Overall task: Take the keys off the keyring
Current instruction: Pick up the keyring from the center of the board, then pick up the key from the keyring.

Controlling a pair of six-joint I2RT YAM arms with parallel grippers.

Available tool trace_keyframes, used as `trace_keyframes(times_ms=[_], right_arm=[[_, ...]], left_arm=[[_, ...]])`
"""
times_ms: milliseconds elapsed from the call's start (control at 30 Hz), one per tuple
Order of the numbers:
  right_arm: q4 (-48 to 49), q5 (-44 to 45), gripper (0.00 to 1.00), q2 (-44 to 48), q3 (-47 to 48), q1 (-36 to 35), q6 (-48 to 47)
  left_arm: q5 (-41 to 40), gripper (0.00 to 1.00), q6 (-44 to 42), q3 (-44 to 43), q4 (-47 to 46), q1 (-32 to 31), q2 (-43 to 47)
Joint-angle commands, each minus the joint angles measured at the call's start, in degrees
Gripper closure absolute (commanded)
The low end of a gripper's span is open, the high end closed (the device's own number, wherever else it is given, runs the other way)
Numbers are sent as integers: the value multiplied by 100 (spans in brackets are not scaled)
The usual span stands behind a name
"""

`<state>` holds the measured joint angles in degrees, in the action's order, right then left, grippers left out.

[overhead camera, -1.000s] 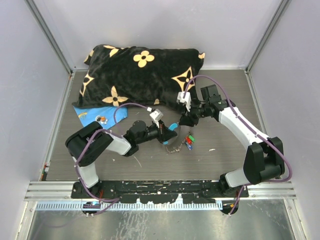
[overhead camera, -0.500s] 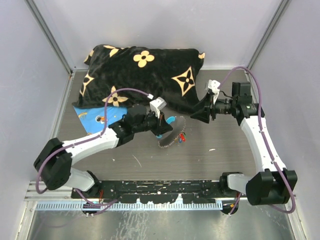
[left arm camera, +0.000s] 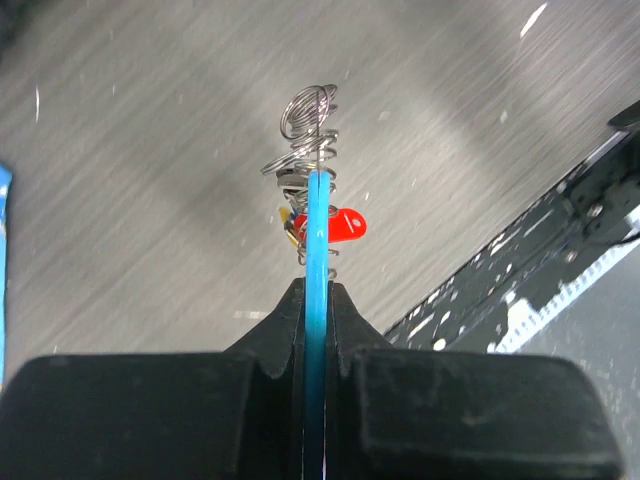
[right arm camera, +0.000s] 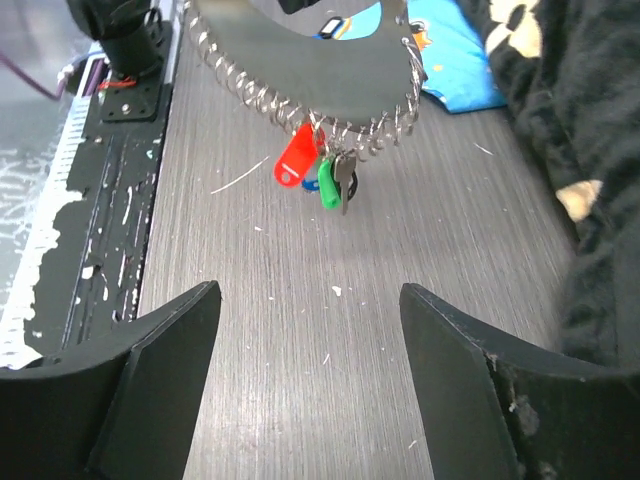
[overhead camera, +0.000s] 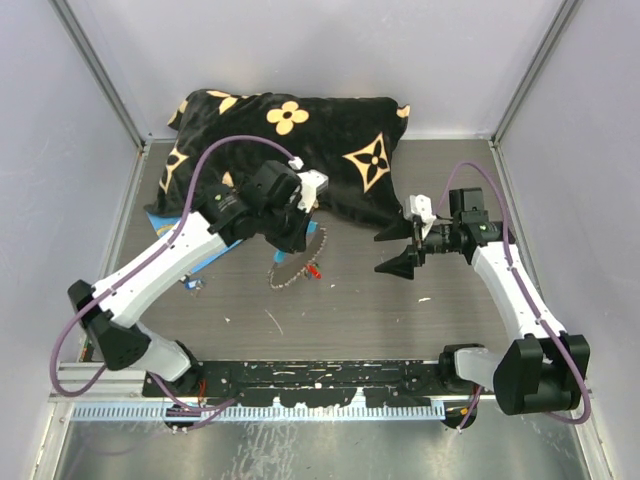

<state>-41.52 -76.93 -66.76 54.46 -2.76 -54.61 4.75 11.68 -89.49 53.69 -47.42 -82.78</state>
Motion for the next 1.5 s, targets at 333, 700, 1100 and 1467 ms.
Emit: trace_keyframes(times_ms=[333, 700, 1100, 1467], right_arm=[[2498, 850, 28, 187, -669, -1060, 1648], [4997, 404, 27, 837, -1564, -1496, 3470], [6535, 409, 36, 839, -1550, -1812, 5031], [8503, 1250, 30, 560, -1849, -2202, 7297]], left_arm=[[-744, 100, -103, -2005, 3836, -259, -1528], [-683, 100, -819, -2602, 2963, -458, -759], [646, 100, -1067, -1503, 568, -474, 753], [766, 100, -538, -1136, -288, -470, 1100]])
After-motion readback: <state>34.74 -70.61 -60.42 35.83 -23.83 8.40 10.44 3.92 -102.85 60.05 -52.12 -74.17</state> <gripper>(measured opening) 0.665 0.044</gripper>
